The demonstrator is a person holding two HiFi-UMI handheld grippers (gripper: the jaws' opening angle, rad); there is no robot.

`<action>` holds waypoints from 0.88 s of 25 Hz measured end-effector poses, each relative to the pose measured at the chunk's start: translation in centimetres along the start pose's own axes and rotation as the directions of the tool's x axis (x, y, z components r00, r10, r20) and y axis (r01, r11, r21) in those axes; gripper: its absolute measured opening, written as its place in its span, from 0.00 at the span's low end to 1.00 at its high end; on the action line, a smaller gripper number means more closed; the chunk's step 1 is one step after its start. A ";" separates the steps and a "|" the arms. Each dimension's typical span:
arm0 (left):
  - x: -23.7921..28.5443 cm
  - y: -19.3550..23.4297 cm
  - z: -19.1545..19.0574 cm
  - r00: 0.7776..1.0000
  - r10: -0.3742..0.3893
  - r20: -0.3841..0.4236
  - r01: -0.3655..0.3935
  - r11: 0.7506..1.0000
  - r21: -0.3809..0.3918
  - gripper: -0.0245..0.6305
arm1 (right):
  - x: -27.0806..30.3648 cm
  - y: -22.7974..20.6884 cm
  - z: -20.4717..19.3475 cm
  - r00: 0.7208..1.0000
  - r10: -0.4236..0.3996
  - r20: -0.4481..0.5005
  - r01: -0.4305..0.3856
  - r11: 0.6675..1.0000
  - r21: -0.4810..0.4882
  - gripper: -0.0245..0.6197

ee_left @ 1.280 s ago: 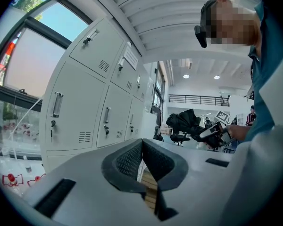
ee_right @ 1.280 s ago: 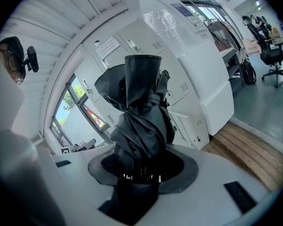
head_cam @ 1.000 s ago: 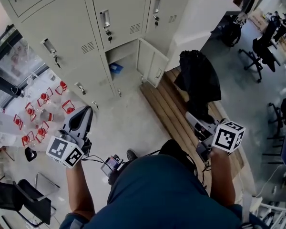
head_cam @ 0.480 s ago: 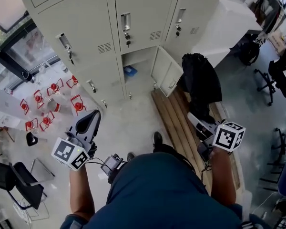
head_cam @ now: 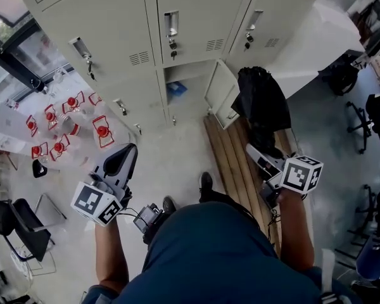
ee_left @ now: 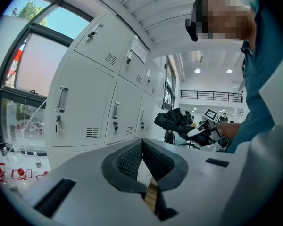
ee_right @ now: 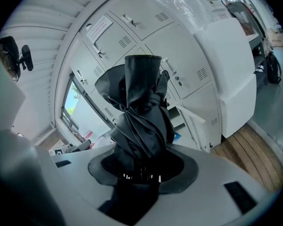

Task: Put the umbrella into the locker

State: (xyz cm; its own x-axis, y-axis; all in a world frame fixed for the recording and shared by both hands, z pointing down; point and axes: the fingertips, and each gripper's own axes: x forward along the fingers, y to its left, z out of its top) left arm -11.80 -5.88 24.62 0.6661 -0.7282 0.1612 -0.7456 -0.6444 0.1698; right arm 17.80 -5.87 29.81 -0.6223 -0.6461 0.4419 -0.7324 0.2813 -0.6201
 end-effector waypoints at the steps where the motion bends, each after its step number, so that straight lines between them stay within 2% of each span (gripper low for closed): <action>1: 0.3 0.1 -0.1 1.000 0.004 -0.004 -0.004 1.000 -0.001 0.07 | 0.3 -0.4 0.1 1.000 0.001 -0.006 -0.001 1.000 0.002 0.34; 12: 1.3 2.7 -1.1 0.998 0.048 -0.030 -0.049 0.999 -0.024 0.07 | 4.0 -2.7 0.0 0.998 0.005 -0.064 -0.003 0.999 0.038 0.34; 22: 1.5 4.3 -3.0 0.997 0.050 -0.053 -0.053 0.997 -0.062 0.07 | 7.5 -2.4 -1.8 0.992 0.025 -0.123 -0.018 0.998 0.063 0.34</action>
State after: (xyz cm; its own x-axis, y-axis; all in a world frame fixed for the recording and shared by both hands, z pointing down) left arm -13.91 -9.04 28.54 0.6281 -0.7461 0.2209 -0.7774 -0.5890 0.2208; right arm 14.34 -10.12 35.78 -0.6699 -0.5464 0.5027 -0.7026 0.2476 -0.6671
